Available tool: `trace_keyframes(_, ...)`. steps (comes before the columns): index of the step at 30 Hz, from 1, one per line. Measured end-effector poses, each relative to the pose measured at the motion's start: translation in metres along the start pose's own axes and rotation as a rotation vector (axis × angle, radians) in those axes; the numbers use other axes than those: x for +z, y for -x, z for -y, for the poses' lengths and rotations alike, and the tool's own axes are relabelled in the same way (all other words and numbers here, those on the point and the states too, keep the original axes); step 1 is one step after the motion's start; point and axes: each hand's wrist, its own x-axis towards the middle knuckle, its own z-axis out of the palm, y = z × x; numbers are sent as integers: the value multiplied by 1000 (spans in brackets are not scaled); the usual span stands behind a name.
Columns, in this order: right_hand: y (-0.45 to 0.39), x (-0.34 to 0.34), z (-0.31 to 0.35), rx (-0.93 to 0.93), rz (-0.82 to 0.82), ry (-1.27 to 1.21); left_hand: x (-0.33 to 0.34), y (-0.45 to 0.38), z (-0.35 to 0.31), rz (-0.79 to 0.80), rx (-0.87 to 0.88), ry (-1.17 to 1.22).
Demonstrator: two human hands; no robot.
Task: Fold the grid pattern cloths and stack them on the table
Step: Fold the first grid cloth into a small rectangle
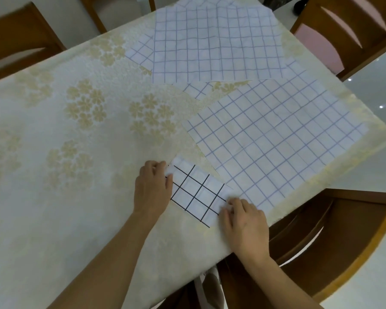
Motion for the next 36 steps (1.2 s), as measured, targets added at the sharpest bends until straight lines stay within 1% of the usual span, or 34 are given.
trace_keyframes(3, 0, -3, 16, 256, 51, -124, -6, -4, -5, 57, -88, 62)
trace_keyframes(6, -2, 1, 27, 477, 125, -157, -8, -7, -10, 64, -117, 95)
trace_keyframes(8, -4, 4, 33, 562, 123, -200, -8, -7, -11, 50, -127, 107)
trace_keyframes(14, -14, 6, 50, 824, 85, -416, -11, -14, -18, 61, -234, 141)
trace_keyframes(18, -21, 9, 53, 986, 66, -607, -10, -20, -25, 100, -365, 179)
trace_keyframes(23, -24, 9, 50, 1001, 62, -735, -9, -23, -29, 220, -375, 162)
trace_keyframes(26, -26, 1, 45, 951, 51, -796, -15, -19, -29, 206, -425, 271)
trace_keyframes(29, -31, -13, 42, 813, 60, -809, -27, -9, -31, 175, -525, 436)
trace_keyframes(32, -38, -31, 37, 661, 96, -786, -37, 4, -32, 146, -656, 679)
trace_keyframes(36, -48, -51, 30, 568, 148, -814, -50, 26, -32, 55, -839, 990)
